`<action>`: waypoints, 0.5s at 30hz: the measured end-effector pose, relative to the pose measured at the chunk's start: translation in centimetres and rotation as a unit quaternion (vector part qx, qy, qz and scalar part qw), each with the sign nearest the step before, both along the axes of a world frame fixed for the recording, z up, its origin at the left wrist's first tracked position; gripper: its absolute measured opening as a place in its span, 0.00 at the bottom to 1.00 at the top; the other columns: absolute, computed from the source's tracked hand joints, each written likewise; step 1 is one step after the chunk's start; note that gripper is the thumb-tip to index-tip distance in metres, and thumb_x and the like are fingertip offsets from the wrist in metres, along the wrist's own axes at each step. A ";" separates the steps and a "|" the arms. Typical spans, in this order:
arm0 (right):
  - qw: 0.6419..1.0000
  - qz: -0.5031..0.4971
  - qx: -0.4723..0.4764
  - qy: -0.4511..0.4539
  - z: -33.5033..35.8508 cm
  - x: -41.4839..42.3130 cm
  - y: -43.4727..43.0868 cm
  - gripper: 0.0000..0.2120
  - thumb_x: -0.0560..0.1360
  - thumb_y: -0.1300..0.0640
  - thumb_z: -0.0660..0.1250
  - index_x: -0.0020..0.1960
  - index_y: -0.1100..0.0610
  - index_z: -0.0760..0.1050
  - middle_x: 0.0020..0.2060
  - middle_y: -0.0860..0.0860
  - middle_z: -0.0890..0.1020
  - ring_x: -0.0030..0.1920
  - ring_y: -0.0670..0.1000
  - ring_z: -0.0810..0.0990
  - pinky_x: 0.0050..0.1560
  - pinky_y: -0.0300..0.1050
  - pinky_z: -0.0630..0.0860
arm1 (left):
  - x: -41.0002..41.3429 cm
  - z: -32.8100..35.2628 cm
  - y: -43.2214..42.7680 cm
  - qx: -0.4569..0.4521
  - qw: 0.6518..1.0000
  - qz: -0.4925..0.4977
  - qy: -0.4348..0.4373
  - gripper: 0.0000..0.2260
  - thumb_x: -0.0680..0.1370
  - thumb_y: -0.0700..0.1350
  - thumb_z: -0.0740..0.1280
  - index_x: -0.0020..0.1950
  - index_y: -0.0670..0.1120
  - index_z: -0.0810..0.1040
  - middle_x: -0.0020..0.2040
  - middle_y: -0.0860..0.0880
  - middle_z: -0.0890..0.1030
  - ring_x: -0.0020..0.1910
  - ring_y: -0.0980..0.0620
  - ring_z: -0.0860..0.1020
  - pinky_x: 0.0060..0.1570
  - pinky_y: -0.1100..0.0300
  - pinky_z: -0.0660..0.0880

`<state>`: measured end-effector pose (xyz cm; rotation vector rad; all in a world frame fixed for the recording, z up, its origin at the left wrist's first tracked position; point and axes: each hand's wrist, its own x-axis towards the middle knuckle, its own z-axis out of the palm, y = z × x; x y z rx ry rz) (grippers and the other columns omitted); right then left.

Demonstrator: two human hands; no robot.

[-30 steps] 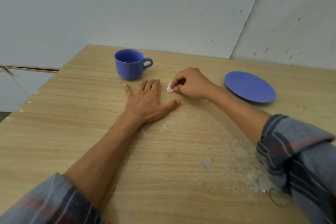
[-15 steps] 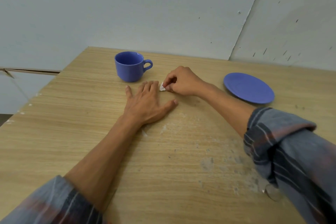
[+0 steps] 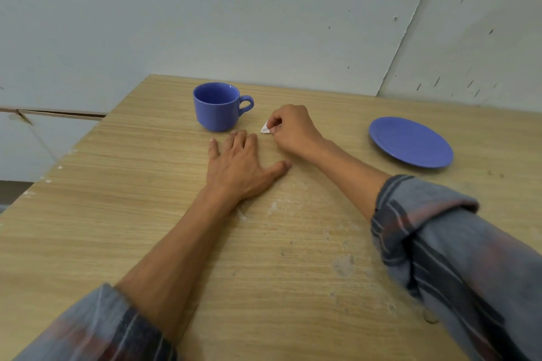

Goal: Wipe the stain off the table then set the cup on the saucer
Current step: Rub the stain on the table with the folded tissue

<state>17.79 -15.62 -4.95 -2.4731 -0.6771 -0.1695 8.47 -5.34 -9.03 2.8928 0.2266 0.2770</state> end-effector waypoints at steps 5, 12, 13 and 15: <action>0.999 0.054 -0.005 -0.006 -0.6 -1.5 -0.3 0.08 0.70 0.67 0.67 0.44 0.59 0.83 0.44 0.54 0.84 0.43 0.49 0.79 0.42 0.34 0.72 | 0.0 0.0 0.0 -0.008 1.000 -0.001 -0.014 0.43 0.69 0.73 0.53 0.75 0.45 0.60 0.77 0.46 0.61 0.77 0.49 0.55 0.73 0.41 0.48; 0.999 -0.016 -0.024 -0.020 0.3 0.5 -1.7 0.09 0.70 0.68 0.64 0.45 0.63 0.82 0.47 0.59 0.84 0.51 0.57 0.80 0.51 0.44 0.75 | 0.1 0.0 0.1 -0.002 1.000 -0.003 -0.014 0.44 0.69 0.75 0.51 0.73 0.44 0.62 0.76 0.46 0.62 0.76 0.49 0.56 0.73 0.41 0.48; 0.999 -0.018 -0.017 -0.026 0.1 0.2 -1.5 0.09 0.70 0.68 0.64 0.45 0.63 0.82 0.47 0.59 0.84 0.51 0.57 0.80 0.51 0.44 0.75 | 0.1 0.0 0.1 0.000 1.000 -0.003 -0.018 0.43 0.69 0.75 0.51 0.72 0.44 0.63 0.75 0.46 0.63 0.75 0.49 0.57 0.72 0.41 0.49; 1.000 0.010 -0.010 -0.018 -0.4 -0.9 -1.7 0.08 0.70 0.68 0.65 0.45 0.62 0.82 0.47 0.58 0.83 0.49 0.55 0.80 0.48 0.42 0.74 | 0.1 -0.1 0.1 0.008 1.000 -0.003 -0.023 0.42 0.69 0.75 0.50 0.69 0.45 0.65 0.73 0.46 0.65 0.74 0.48 0.59 0.71 0.40 0.51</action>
